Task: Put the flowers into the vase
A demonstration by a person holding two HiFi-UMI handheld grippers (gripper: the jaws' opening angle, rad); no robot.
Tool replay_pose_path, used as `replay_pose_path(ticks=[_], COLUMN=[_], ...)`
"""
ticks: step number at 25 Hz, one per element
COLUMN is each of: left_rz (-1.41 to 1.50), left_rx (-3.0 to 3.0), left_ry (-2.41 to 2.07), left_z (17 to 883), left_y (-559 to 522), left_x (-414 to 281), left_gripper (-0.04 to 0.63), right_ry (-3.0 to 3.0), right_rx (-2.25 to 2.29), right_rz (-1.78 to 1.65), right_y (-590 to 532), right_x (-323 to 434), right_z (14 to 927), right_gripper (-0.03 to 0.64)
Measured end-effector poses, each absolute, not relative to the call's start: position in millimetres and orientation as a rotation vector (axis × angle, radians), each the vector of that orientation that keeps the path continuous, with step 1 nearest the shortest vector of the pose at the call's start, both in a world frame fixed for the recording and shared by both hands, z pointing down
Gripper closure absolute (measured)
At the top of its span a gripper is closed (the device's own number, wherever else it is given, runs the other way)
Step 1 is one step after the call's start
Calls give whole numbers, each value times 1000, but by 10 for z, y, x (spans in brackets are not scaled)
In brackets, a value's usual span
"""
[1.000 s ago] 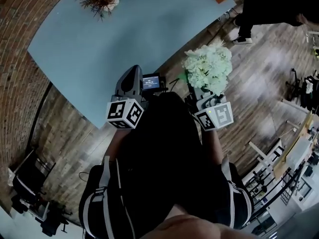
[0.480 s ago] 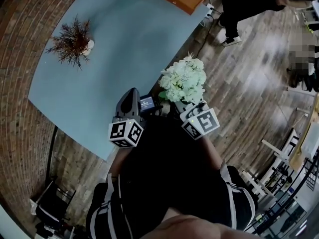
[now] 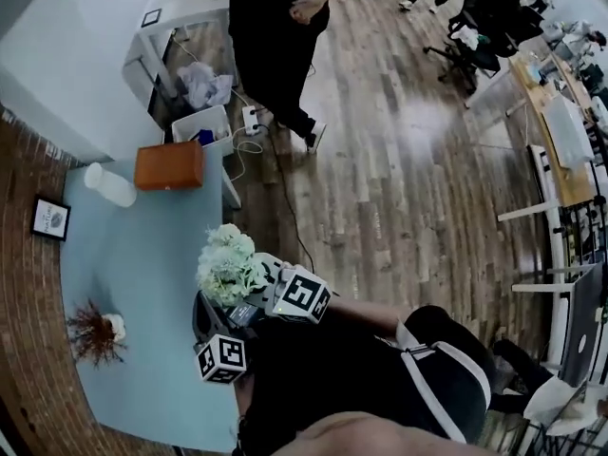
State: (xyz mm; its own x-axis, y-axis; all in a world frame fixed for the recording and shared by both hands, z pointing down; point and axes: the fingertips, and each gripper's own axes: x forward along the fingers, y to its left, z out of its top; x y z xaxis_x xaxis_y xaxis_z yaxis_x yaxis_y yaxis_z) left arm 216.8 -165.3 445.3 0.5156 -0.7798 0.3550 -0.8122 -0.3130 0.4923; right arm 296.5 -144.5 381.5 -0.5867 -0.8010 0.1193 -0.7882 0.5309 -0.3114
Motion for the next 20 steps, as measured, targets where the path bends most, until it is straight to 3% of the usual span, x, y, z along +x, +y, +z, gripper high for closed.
replay_pose_path(ticks=[11, 20], left_rz=[96, -36], left_rx=[2159, 2126], left_ry=[-1305, -1398], left_z=[4378, 4367], left_y=[-1992, -2542], left_x=[3054, 2944], left_gripper=[558, 558], right_ry=[2696, 2800], right_rx=[-1450, -1350], right_rz=[-577, -523], right_y=[-1628, -2328], right_x=[3899, 3752], right_z=[3941, 3910], right_gripper=[456, 456])
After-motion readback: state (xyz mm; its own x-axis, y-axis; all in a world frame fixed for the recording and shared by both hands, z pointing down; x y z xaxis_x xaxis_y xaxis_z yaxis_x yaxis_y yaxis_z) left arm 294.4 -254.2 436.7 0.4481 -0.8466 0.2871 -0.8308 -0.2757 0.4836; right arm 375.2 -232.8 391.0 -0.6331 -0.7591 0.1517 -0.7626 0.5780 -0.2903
